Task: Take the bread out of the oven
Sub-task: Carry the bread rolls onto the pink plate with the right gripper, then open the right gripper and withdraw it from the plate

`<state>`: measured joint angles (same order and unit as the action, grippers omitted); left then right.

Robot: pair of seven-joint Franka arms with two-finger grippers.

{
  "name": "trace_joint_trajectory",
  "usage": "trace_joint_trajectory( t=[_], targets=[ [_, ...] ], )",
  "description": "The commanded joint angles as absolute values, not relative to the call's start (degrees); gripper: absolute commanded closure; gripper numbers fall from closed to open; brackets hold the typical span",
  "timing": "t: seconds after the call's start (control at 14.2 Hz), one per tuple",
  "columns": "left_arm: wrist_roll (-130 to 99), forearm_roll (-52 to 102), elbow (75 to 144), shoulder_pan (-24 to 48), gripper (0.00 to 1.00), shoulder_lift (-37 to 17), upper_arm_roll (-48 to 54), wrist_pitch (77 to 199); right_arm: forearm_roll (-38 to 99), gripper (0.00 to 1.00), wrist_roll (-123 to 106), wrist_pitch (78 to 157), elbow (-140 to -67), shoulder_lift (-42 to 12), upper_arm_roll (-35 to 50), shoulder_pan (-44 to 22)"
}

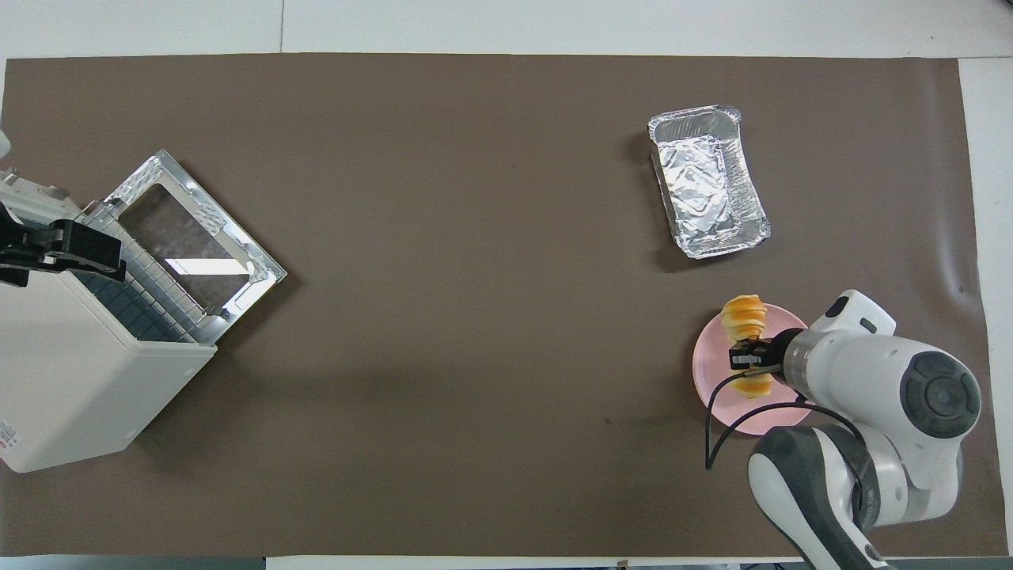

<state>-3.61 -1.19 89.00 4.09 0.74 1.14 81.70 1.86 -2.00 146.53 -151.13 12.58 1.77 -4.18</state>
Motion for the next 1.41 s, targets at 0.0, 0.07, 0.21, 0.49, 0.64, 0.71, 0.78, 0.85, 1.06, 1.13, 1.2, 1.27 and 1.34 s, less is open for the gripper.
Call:
trace_joint_trajectory(
  t=[0.0,0.07,0.21,0.49,0.64,0.71,0.78,0.85,1.06,1.13,1.2,1.27,1.34],
  targets=[
    [-3.43,-0.35,91.14,3.43,0.00,2.46,1.32,83.06,2.02,1.00,-1.41,147.66,-152.05,13.10,1.85,-4.22],
    [-3.43,-0.35,91.14,3.43,0.00,2.46,1.41,83.06,2.02,1.00,-1.41,147.66,-152.05,13.10,1.85,-4.22],
    [-3.43,-0.35,91.14,3.43,0.00,2.46,1.41,83.06,2.02,1.00,-1.41,147.66,-152.05,12.39,1.85,-4.22],
    [-3.43,-0.35,91.14,3.43,0.00,2.46,1.32,83.06,2.02,0.00,-1.32,147.48,-151.96,12.39,1.85,-4.22],
    [-3.43,-0.35,91.14,3.43,0.00,2.37,1.41,83.06,2.02,0.00,-1.32,146.96,-151.79,12.30,1.85,-4.22],
    [-3.43,-0.35,91.14,3.43,0.00,2.46,1.41,83.06,2.02,0.00,-1.41,146.69,-151.61,12.30,1.85,-4.22],
    [-3.43,-0.35,91.14,3.43,0.00,2.46,1.41,83.06,2.02,0.00,-1.41,145.65,-151.18,12.30,1.85,-4.31],
    [-3.43,-0.35,91.14,3.43,0.00,2.46,1.41,82.97,2.02,0.00,-1.41,144.24,-150.30,12.39,1.85,-4.92],
    [-3.43,-0.35,91.14,3.43,0.00,2.46,1.32,83.06,2.02,0.00,-1.67,132.67,-141.54,12.39,1.85,-5.10],
    [-3.43,-0.35,91.14,3.43,0.00,2.46,1.41,83.06,1.93,0.00,-1.76,127.23,-136.89,12.39,1.76,-5.01],
    [-3.43,-0.35,91.14,3.43,0.00,2.46,1.41,83.06,1.93,0.00,-1.93,121.70,-131.97,12.22,1.76,-4.49],
    [-3.43,-0.35,91.14,3.43,0.00,2.46,1.32,82.97,1.93,0.00,-2.11,118.16,-128.53,12.22,1.67,-4.13],
    [-3.43,-0.35,91.14,3.43,0.00,2.46,1.32,83.06,1.85,0.00,-2.37,115.60,-125.28,12.22,1.67,-3.52]
  ],
)
